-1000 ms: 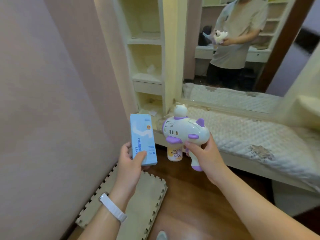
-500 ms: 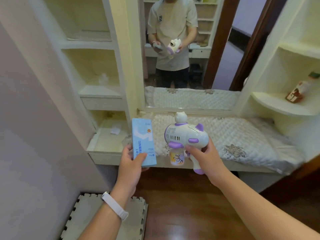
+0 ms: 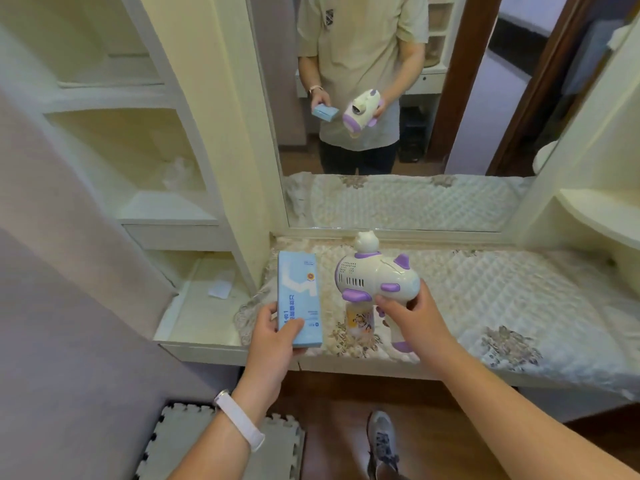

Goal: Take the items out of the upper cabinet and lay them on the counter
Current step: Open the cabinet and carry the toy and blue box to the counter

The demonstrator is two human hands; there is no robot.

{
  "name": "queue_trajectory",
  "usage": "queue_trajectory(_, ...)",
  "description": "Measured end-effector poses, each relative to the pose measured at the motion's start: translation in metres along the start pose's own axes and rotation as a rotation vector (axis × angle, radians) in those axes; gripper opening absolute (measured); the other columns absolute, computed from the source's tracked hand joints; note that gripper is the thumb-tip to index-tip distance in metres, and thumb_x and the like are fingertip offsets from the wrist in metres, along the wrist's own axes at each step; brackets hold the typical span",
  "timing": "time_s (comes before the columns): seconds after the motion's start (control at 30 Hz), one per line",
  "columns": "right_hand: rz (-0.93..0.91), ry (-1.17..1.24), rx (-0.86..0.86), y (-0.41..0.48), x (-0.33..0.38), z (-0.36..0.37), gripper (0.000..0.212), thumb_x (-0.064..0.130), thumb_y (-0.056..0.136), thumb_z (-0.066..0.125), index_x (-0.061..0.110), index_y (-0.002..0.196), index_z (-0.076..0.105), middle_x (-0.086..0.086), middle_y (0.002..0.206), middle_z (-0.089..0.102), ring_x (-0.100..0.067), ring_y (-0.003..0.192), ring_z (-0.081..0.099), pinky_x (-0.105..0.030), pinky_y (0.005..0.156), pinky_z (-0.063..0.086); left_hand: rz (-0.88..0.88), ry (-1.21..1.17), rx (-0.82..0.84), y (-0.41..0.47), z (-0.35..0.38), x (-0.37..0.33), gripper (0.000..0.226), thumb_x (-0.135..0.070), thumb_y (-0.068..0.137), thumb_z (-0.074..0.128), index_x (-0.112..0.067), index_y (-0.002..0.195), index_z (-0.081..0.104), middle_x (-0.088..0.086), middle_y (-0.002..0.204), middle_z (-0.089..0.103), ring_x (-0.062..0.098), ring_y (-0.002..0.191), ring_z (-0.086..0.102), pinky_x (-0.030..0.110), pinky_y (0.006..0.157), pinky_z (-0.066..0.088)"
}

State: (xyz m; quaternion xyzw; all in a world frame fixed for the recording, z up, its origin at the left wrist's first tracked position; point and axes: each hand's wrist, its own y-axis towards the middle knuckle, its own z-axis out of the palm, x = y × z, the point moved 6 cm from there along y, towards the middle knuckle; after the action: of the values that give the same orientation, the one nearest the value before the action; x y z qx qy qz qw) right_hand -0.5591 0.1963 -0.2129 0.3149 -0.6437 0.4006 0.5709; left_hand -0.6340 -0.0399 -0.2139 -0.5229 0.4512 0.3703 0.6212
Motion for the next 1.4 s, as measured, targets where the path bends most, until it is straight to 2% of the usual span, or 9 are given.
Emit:
queue_trajectory(0.2, 0.149, 0.031, 0.117, 0.089, -0.004, -0.008, 0.050, 0.032, 0.083, 0.075, 0.038, 0.123, 0.046, 0.001, 0.106, 0.065, -0.014, 0.091, 0.064, -0.029, 0.050, 0.051, -0.038, 0.046, -0.139, 0.071, 0.036, -0.014, 0.031, -0.005, 0.091, 0.058, -0.015, 0.119, 0.049, 0.001, 0.108, 0.067, 0.019, 0.088, 0.070, 0.032, 0.061, 0.054)
queue_trajectory(0.53, 0.247, 0.068, 0.252, 0.187, -0.020, 0.003, 0.054, 0.032, 0.083, 0.075, 0.037, 0.128, 0.045, 0.000, 0.108, 0.067, -0.011, 0.091, 0.065, -0.032, 0.056, 0.053, -0.126, 0.043, -0.266, 0.131, 0.053, 0.001, 0.032, -0.004, 0.092, 0.056, -0.015, 0.120, 0.048, 0.005, 0.112, 0.066, 0.023, 0.092, 0.069, 0.033, 0.065, 0.055)
queue_trajectory(0.67, 0.310, 0.067, 0.299, 0.207, -0.036, 0.016, 0.054, 0.036, 0.078, 0.078, 0.042, 0.121, 0.047, 0.007, 0.114, 0.065, -0.014, 0.102, 0.066, -0.042, 0.073, 0.059, -0.183, 0.030, -0.280, 0.153, 0.047, 0.013, 0.035, -0.003, 0.092, 0.057, -0.019, 0.122, 0.049, 0.002, 0.108, 0.068, 0.021, 0.088, 0.070, 0.032, 0.066, 0.055)
queue_trajectory(0.8, 0.369, 0.061, 0.292, 0.226, -0.051, 0.030, 0.059, 0.037, 0.075, 0.078, 0.042, 0.124, 0.046, 0.002, 0.111, 0.066, -0.016, 0.101, 0.066, -0.037, 0.060, 0.058, -0.254, -0.001, -0.263, 0.181, 0.043, 0.030, 0.035, -0.002, 0.092, 0.057, -0.020, 0.122, 0.051, 0.005, 0.110, 0.068, 0.022, 0.090, 0.069, 0.031, 0.064, 0.054)
queue_trajectory(0.93, 0.401, 0.134, 0.274, 0.246, -0.066, 0.042, 0.060, 0.024, 0.079, 0.078, 0.032, 0.131, 0.049, -0.010, 0.110, 0.070, -0.023, 0.094, 0.070, -0.044, 0.080, 0.059, -0.320, -0.022, -0.248, 0.215, 0.039, 0.047, 0.030, -0.004, 0.092, 0.058, -0.015, 0.119, 0.053, 0.009, 0.113, 0.067, 0.025, 0.093, 0.069, 0.032, 0.064, 0.054)
queue_trajectory(1.03, 0.459, 0.226, 0.257, 0.259, -0.073, 0.049, 0.059, 0.018, 0.079, 0.077, 0.032, 0.130, 0.052, -0.010, 0.115, 0.070, -0.028, 0.102, 0.068, -0.044, 0.088, 0.056, -0.362, -0.025, -0.242, 0.240, 0.032, 0.058, 0.029, -0.004, 0.092, 0.058, -0.012, 0.119, 0.053, 0.010, 0.113, 0.068, 0.028, 0.093, 0.069, 0.033, 0.064, 0.055)
queue_trajectory(1.1, 0.490, 0.274, 0.263, 0.268, -0.075, 0.054, 0.055, 0.013, 0.082, 0.074, 0.030, 0.130, 0.052, -0.010, 0.114, 0.069, -0.029, 0.100, 0.067, -0.044, 0.085, 0.057, -0.385, -0.023, -0.232, 0.254, 0.026, 0.064, 0.030, -0.004, 0.091, 0.059, -0.011, 0.120, 0.053, 0.012, 0.114, 0.067, 0.027, 0.093, 0.069, 0.032, 0.062, 0.054)
queue_trajectory(1.23, 0.557, 0.369, 0.312, 0.281, -0.081, 0.067, 0.050, 0.004, 0.084, 0.068, 0.017, 0.129, 0.051, -0.016, 0.093, 0.065, -0.024, 0.075, 0.061, -0.037, 0.061, 0.053, -0.410, -0.009, -0.188, 0.284, 0.020, 0.073, 0.028, -0.004, 0.092, 0.058, -0.011, 0.118, 0.054, 0.011, 0.113, 0.067, 0.025, 0.094, 0.068, 0.034, 0.066, 0.057)
queue_trajectory(1.4, 0.662, 0.358, 0.326, 0.288, -0.107, 0.078, 0.058, 0.009, 0.078, 0.069, 0.014, 0.132, 0.049, -0.017, 0.092, 0.064, -0.023, 0.077, 0.062, -0.037, 0.064, 0.052, -0.418, 0.035, -0.123, 0.309, 0.023, 0.086, 0.027, 0.002, 0.092, 0.056, -0.006, 0.118, 0.052, 0.012, 0.109, 0.066, 0.021, 0.085, 0.068, 0.023, 0.051, 0.054)
